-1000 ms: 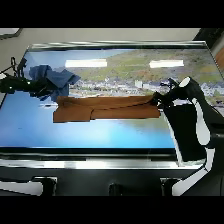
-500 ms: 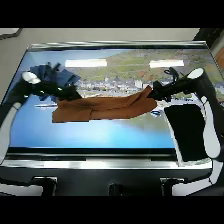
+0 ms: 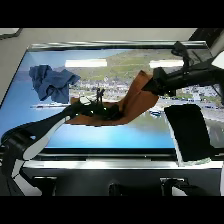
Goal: Fold the shirts.
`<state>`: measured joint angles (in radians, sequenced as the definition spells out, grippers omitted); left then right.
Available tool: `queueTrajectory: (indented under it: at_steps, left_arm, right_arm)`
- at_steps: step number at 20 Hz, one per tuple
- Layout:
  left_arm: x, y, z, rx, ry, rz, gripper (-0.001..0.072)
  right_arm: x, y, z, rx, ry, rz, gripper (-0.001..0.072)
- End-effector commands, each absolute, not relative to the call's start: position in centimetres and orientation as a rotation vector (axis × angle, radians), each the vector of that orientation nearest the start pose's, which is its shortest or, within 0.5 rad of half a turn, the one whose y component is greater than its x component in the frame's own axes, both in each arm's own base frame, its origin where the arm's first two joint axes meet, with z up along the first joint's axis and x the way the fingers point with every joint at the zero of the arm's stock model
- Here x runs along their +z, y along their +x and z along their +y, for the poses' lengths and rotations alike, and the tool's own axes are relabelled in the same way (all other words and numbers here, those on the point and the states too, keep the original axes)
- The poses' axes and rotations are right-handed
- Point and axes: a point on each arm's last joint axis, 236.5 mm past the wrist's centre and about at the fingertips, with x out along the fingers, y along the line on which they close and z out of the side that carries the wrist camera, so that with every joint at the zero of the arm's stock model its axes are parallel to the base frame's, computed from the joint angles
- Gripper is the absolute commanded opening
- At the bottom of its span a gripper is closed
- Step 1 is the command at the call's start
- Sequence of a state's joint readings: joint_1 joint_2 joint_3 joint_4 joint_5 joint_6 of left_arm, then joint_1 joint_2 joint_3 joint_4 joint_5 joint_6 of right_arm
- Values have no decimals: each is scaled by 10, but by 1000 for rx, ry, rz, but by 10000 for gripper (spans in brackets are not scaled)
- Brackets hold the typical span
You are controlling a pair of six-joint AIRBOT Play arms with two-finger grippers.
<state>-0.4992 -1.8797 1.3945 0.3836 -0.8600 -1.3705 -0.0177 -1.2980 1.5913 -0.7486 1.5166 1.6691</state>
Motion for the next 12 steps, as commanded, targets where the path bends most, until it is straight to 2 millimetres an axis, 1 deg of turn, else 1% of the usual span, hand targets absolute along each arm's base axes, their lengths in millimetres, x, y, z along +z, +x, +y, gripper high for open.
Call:
queueTrajectory:
  at_steps: [1, 2, 3, 4, 5, 6, 7, 8, 9, 10, 11, 12]
  left_arm:
    - [-51, 377, -454, -760, -966, 1369, 32]
    - [-43, 372, -466, -797, -984, 1351, 31]
    - [-36, 370, -471, -829, -987, 1331, 30]
    - [-30, 374, -467, -849, -960, 1299, 30]
    - [-19, 385, -455, -858, -919, 1254, 29]
    - [-5, 399, -435, -856, -855, 1199, 28]
    - [15, 418, -405, -846, -756, 1118, 28]
    - [37, 436, -368, -805, -661, 1044, 28]
    - [62, 456, -317, -725, -573, 971, 28]
    - [89, 471, -264, -632, -505, 903, 28]
    - [118, 480, -210, -537, -457, 835, 29]
    - [151, 481, -154, -445, -412, 759, 30]
  right_arm:
    - [234, 349, 170, 610, 654, 1129, 33]
    - [235, 352, 170, 605, 658, 1118, 33]
    - [233, 360, 169, 592, 668, 1102, 33]
    - [232, 369, 169, 587, 690, 1089, 33]
    - [227, 380, 172, 587, 716, 1085, 33]
    - [220, 390, 178, 590, 728, 1089, 32]
    - [211, 398, 190, 609, 737, 1101, 32]
    - [203, 404, 211, 648, 751, 1114, 32]
    - [196, 410, 233, 688, 772, 1121, 32]
    - [188, 416, 261, 726, 793, 1123, 33]
    - [177, 421, 287, 750, 811, 1125, 33]
    - [159, 426, 313, 757, 825, 1138, 33]
